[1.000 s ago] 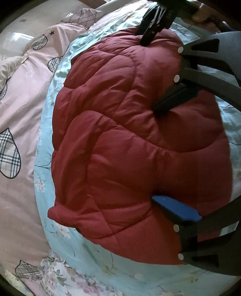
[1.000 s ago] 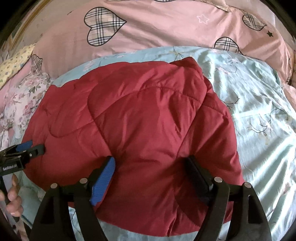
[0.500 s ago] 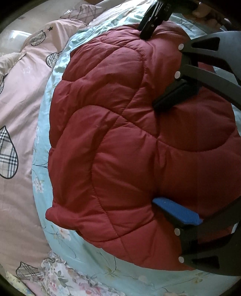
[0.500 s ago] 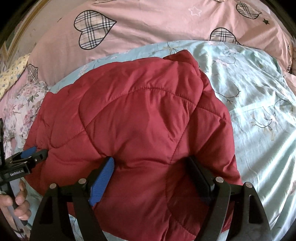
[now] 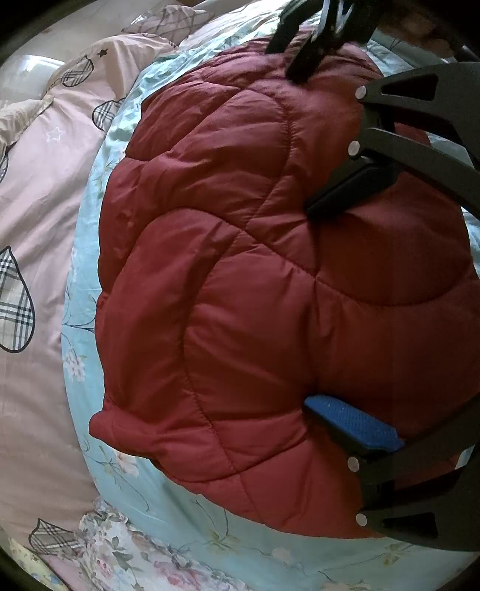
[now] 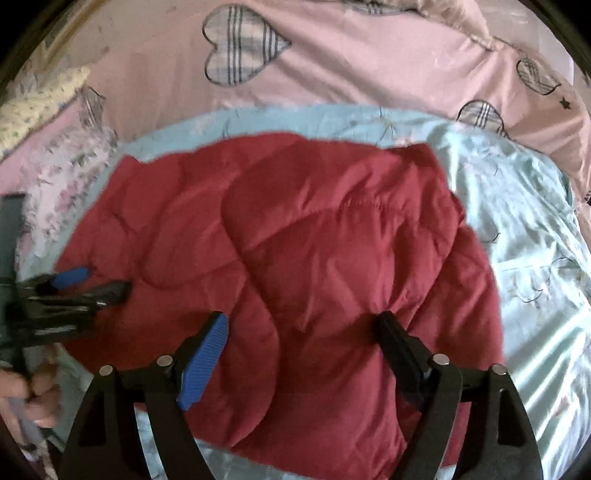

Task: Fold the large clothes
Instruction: 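Press and smooth the folded red coat flat with both grippers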

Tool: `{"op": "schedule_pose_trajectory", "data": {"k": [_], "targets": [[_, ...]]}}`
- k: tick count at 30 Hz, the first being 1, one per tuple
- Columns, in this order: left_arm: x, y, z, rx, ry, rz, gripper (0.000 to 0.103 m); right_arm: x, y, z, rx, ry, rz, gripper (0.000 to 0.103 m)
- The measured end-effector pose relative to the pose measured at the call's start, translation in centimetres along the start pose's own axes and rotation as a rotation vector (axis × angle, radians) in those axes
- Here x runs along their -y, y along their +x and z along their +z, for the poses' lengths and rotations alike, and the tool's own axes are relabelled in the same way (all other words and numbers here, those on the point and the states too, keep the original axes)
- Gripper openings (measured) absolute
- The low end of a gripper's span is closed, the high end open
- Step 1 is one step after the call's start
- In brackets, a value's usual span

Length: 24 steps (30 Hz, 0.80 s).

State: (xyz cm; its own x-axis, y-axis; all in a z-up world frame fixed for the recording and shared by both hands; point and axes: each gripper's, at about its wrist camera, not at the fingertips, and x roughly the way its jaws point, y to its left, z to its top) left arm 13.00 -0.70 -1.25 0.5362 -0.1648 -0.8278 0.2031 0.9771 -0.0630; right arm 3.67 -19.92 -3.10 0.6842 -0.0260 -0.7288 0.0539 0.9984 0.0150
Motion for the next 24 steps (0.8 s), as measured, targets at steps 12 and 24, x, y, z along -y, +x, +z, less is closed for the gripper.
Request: {"op": "schedule_pose_trajectory", "data": {"k": [12, 24], "targets": [[-0.7, -3.7, -0.3, 0.01, -0.046, -0.012, 0.096, 1.3, 1.2, 0.7, -0.006, 0.045, 0.011, 0.086], [-0.9, -3.2, -0.8, -0.014, -0.073, 0.03, 0.097, -0.5, -2.9, 0.5, 0.046, 0.017, 0.064, 0.086]]}}
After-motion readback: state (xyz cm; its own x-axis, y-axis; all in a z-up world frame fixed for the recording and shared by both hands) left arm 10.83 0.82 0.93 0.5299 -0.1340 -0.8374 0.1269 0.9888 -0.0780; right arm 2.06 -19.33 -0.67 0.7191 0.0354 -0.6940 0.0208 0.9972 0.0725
